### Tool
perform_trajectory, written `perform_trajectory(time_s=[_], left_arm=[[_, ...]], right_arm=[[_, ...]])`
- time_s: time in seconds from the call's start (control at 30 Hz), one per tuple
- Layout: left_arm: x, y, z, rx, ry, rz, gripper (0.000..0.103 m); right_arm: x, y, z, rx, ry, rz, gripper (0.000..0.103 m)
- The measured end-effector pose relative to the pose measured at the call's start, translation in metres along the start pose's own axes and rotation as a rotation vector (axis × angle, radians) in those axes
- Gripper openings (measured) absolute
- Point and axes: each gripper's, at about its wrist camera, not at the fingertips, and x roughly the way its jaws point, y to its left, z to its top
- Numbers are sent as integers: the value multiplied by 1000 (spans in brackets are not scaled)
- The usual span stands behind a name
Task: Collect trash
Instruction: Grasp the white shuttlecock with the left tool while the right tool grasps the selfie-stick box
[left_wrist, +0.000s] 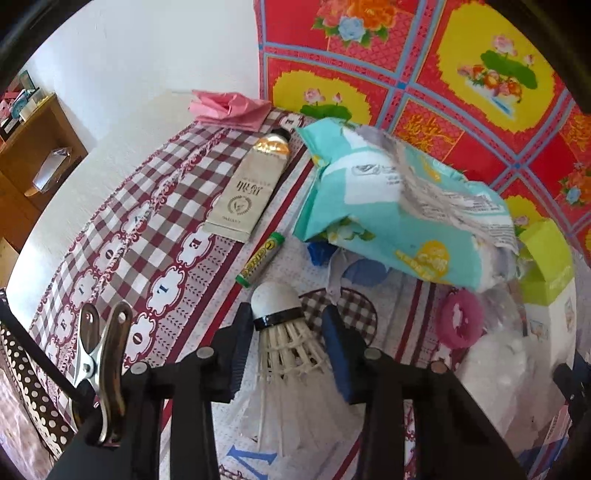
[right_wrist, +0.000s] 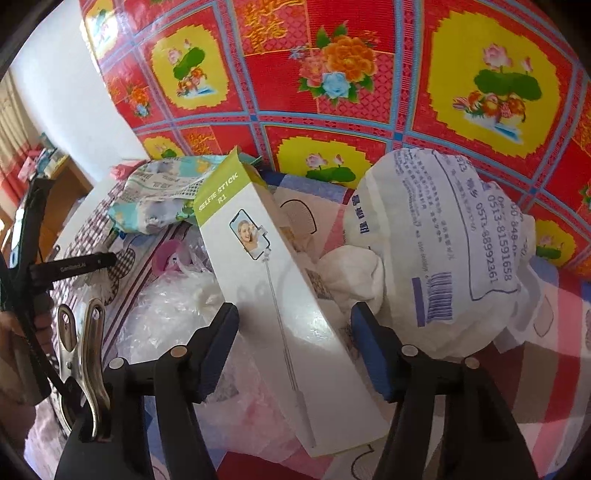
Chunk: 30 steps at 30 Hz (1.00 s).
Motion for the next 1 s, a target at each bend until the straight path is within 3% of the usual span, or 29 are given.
perform_trajectory(time_s=[0.07, 0.13, 0.37, 0.6, 1.0], left_arm=[[-9, -1, -1, 8, -10, -3, 40], [-17, -1, -5, 6, -12, -11, 30], [-37, -5, -23, 26, -29, -57, 30], [-39, 0, -27, 8, -15, -96, 30], [-64, -23, -34, 71, -47, -142, 30]], right_arm=[[-3, 2, -1, -19, -15, 21, 67], [-3, 5, -1, -43, -17, 17, 72], [13, 13, 1, -106, 19, -45, 74], [9, 7, -1, -40, 11, 3, 59], [-37, 0, -11, 38, -98, 58, 56]])
